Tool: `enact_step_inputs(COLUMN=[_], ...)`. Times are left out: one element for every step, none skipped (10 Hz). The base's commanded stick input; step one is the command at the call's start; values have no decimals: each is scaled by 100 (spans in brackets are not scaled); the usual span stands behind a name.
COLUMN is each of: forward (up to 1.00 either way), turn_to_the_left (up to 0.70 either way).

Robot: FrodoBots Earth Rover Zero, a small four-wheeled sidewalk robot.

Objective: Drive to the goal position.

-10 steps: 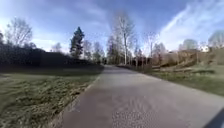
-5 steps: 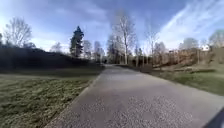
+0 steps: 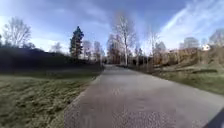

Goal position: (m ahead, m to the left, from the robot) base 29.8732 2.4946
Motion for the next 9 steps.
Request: enact_step_inputs(forward=[100, 100, 100, 100, 100, 100, 100, 100, 100], turn_to_the_left=[0, 0, 0, 0, 0, 0, 0, 0, 0])
